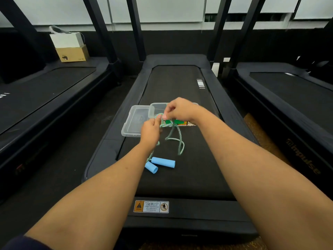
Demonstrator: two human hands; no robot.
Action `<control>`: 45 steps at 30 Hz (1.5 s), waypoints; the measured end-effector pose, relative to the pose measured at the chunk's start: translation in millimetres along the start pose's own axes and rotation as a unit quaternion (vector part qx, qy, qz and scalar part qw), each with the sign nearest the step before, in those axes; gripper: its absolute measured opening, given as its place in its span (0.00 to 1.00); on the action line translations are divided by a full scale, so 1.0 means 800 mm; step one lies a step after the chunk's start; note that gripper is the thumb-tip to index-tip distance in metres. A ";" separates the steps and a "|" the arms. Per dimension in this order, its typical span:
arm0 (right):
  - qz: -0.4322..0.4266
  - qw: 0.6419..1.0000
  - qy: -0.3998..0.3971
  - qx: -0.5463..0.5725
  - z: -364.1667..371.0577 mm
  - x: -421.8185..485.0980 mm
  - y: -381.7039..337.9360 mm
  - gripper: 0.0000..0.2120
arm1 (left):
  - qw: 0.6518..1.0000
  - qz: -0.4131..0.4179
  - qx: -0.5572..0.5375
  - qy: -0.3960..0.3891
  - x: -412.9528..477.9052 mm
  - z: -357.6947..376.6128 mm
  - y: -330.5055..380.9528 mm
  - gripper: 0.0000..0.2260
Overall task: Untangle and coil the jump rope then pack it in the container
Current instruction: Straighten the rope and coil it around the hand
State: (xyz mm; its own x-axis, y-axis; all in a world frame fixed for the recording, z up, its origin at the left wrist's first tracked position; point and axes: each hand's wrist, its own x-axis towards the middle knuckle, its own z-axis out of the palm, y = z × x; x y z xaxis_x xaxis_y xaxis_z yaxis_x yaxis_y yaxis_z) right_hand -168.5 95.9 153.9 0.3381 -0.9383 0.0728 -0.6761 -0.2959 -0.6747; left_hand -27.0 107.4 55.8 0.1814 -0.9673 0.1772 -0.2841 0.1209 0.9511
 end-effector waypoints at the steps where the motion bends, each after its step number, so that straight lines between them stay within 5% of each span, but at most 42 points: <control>1: 0.019 0.996 0.023 0.080 -0.007 0.001 -0.003 0.06 | 1.000 -0.011 0.004 -0.002 -0.001 0.000 -0.003 0.21; 5: 0.078 0.923 0.080 0.369 -0.044 0.003 -0.024 0.06 | 0.999 -0.043 -0.002 0.005 -0.002 -0.004 -0.019 0.23; 9: 0.007 0.739 0.195 0.644 -0.088 0.002 -0.029 0.05 | 0.998 -0.033 0.049 0.015 -0.005 -0.007 -0.024 0.23; 11: 0.010 0.696 0.276 0.663 -0.101 0.006 -0.013 0.04 | 0.996 -0.019 0.078 0.023 -0.006 -0.008 -0.023 0.24; 14: 0.180 0.813 0.399 0.384 -0.094 -0.001 0.015 0.12 | 0.996 0.000 0.081 0.039 -0.002 -0.007 -0.016 0.24; 16: 0.257 0.872 0.392 0.141 -0.069 -0.008 0.031 0.19 | 0.996 0.011 0.076 0.042 0.001 -0.004 -0.008 0.24; 19: 0.057 0.949 0.307 0.047 -0.038 -0.011 0.027 0.16 | 0.996 0.022 0.071 0.041 0.002 0.004 0.003 0.24; 22: -0.061 0.997 0.034 -0.045 -0.017 -0.010 0.010 0.10 | 0.995 0.031 0.084 0.030 0.005 0.013 0.009 0.24; 26: -0.055 0.974 -0.069 -0.207 0.007 -0.002 -0.008 0.10 | 0.997 0.005 0.076 0.024 0.007 0.012 -0.001 0.23; 32: -0.001 0.973 -0.089 -0.211 0.007 0.003 0.001 0.14 | 0.998 -0.001 0.044 0.034 0.008 0.002 0.003 0.26; 38: -0.013 0.992 0.022 0.126 -0.018 -0.001 0.000 0.09 | 0.999 -0.006 0.026 0.025 0.002 0.002 0.001 0.23; 41: 0.011 0.923 0.132 0.361 -0.057 0.000 -0.014 0.10 | 0.999 -0.033 0.000 0.029 -0.001 -0.005 -0.016 0.23; 45: -0.004 0.823 0.275 0.497 -0.085 0.000 0.006 0.12 | 0.999 -0.010 -0.034 0.030 0.002 -0.002 0.013 0.24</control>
State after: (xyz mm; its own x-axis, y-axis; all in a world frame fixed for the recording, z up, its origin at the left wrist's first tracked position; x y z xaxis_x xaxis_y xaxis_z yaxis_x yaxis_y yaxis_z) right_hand -215.9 82.0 200.3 -0.1926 -0.9570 0.2170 0.2856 -0.2662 -0.9206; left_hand -28.3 107.9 66.6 0.2427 -0.9550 0.1705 -0.2160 0.1182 0.9692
